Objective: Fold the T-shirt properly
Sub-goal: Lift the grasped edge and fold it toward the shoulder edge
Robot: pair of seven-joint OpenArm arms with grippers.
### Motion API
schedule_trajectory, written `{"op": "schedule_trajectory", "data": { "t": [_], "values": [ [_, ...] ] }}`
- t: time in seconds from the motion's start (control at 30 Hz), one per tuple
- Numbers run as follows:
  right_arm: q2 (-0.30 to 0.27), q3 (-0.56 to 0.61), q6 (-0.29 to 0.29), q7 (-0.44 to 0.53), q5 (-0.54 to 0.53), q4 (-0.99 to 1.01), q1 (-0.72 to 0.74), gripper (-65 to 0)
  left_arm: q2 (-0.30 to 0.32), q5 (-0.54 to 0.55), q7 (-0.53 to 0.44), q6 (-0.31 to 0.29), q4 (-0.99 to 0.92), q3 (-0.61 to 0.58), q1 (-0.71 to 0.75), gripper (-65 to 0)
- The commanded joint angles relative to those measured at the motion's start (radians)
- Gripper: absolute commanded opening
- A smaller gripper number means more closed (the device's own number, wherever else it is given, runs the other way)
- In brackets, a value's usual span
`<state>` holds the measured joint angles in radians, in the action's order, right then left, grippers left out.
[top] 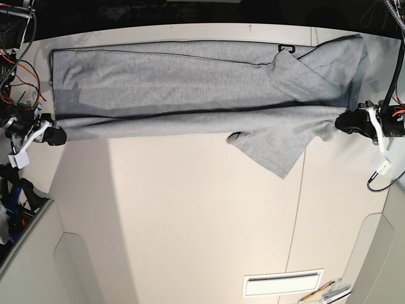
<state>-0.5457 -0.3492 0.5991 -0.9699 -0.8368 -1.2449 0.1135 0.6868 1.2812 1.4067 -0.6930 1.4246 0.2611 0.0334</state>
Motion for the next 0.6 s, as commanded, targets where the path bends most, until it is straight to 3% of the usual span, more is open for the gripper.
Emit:
{"op": "schedule_trajectory", "data": {
  "t": [0.0,0.2,0.57],
  "values": [
    [-0.025,-0.011,0.003,0.014,-0.026,-0.016,0.021,-65.0,0.026,0.024,-0.01,-0.005,0.014,0.009,-0.01,-65.0],
    [-0.025,-0.011,0.003,-0.046,-0.091,-0.016,0.021,-65.0,0.031,0.024,-0.01,-0.005,0.015,0.009,0.032,-65.0],
    [-0.024,-0.02,0.003,-0.051,-0.111,-0.061,-0.069,-65.0,0.031,0.024,-0.01,-0.005,0.015,0.009,0.049,-65.0]
  ]
}}
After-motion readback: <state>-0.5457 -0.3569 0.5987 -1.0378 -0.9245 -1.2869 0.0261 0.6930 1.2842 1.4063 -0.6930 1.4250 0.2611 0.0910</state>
